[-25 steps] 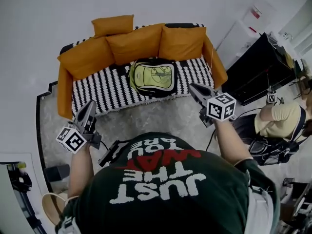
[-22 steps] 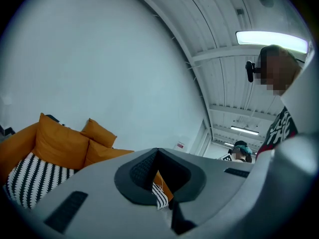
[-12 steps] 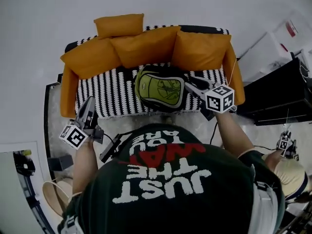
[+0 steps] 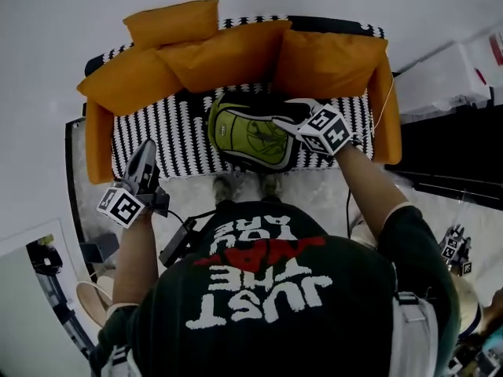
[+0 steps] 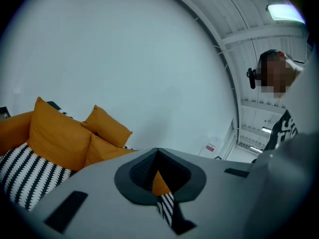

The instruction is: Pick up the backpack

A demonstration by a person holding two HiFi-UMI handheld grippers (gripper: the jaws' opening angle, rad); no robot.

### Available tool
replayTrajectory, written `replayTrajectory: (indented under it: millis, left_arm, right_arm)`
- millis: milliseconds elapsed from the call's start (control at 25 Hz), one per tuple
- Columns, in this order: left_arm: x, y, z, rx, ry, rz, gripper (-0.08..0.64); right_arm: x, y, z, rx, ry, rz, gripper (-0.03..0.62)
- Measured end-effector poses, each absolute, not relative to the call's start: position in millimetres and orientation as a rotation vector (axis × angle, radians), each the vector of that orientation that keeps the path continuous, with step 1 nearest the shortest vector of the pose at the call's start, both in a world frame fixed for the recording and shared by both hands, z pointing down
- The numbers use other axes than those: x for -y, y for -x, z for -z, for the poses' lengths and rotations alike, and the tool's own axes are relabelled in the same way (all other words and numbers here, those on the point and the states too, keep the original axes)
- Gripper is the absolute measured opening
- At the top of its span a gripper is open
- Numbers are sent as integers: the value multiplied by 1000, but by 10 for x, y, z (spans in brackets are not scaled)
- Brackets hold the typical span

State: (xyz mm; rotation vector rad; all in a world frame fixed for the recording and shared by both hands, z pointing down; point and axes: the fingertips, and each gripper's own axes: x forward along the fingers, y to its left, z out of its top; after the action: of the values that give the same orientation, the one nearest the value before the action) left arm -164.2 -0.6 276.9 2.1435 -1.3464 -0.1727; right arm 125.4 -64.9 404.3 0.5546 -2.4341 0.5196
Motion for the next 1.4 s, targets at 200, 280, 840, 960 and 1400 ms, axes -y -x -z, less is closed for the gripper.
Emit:
replayTrajectory:
  millis: [200, 280, 840, 960, 1400]
  left_arm:
    - [280, 1527, -3247, 1247, -2192, 73, 3]
    - [379, 1469, -3499, 1200, -2205, 35, 3]
    - [269, 1270, -4933, 1026, -2111, -82, 3]
    - [202, 1313, -5075, 1033, -2074, -83, 3]
    - [70, 1503, -5219, 1024, -2003, -31, 3]
  right_arm:
    - [769, -985, -4642, 2297, -410, -449, 254]
    - [817, -891, -4942, 2237, -351, -414, 268]
    - [886, -747, -7034, 1790, -77, -267, 337]
    - [945, -783, -7297, 1735, -74, -262, 360]
    - [763, -737, -7917, 1610, -82, -501, 295]
